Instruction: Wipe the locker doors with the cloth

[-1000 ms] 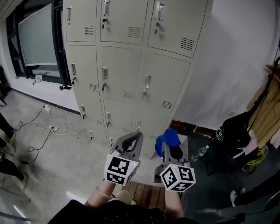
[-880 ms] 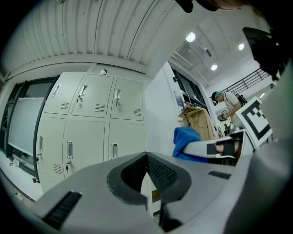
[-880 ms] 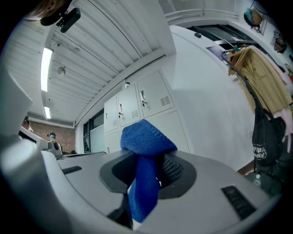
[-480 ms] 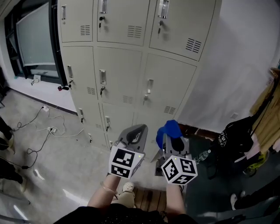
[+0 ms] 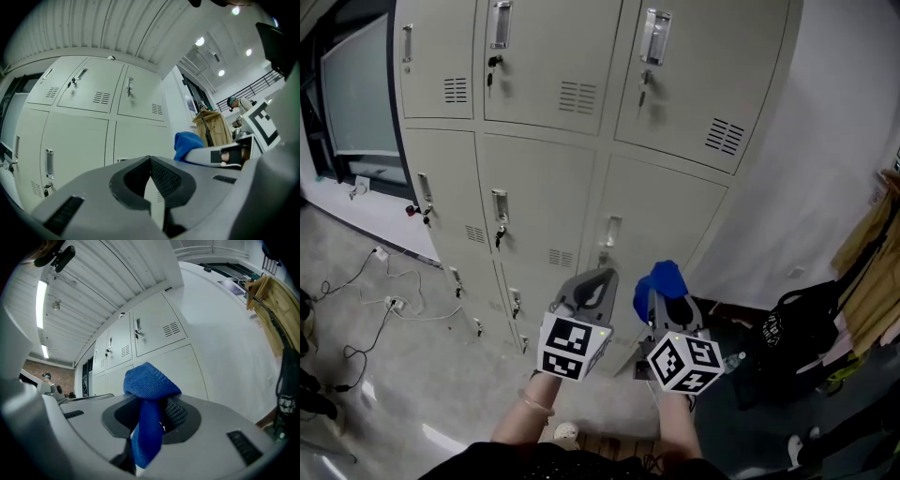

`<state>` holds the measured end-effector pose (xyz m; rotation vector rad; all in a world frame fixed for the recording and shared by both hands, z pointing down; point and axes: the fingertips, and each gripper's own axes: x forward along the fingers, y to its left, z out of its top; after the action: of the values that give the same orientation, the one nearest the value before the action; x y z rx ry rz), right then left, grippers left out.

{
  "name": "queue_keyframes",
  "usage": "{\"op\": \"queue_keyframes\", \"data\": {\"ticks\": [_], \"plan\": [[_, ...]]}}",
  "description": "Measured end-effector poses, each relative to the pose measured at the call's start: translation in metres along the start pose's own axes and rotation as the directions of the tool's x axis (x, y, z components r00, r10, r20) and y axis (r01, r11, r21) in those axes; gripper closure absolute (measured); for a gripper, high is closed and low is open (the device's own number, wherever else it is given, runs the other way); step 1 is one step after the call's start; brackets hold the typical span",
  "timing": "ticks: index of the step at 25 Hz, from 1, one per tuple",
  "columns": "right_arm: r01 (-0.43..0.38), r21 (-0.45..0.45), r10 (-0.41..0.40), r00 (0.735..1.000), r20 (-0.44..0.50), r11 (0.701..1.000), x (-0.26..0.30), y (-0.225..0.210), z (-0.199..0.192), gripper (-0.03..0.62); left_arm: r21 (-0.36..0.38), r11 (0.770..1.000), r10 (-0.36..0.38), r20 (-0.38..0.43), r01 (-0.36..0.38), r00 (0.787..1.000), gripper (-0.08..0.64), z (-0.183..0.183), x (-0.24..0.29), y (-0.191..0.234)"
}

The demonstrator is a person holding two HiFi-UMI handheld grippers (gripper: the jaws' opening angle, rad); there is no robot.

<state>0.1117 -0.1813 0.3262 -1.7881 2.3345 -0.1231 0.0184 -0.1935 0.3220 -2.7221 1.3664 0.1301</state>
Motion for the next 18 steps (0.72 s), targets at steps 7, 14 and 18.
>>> {"op": "queue_keyframes", "data": {"ticks": [7,14,18], "plan": [[-0.081,0.053,0.08,0.997,0.012,0.995,0.09,0.01,0.024,0.497,0.034,0.999,0.025,0.032,-0.026,0.999,0.554,0.026,0.04,0.06],[-0.215,0.032,0.212,0.975,0.06,0.976,0.168,0.058,0.062,0.497,0.107,0.992,0.058,0.076,-0.066,0.995,0.554,0.055,0.052,0.102],[-0.27,0.01,0.269,0.961,0.066,0.963,0.185,0.08,0.07,0.497,0.101,0.989,0.094,0.098,-0.104,0.991,0.554,0.065,0.051,0.121]]}}
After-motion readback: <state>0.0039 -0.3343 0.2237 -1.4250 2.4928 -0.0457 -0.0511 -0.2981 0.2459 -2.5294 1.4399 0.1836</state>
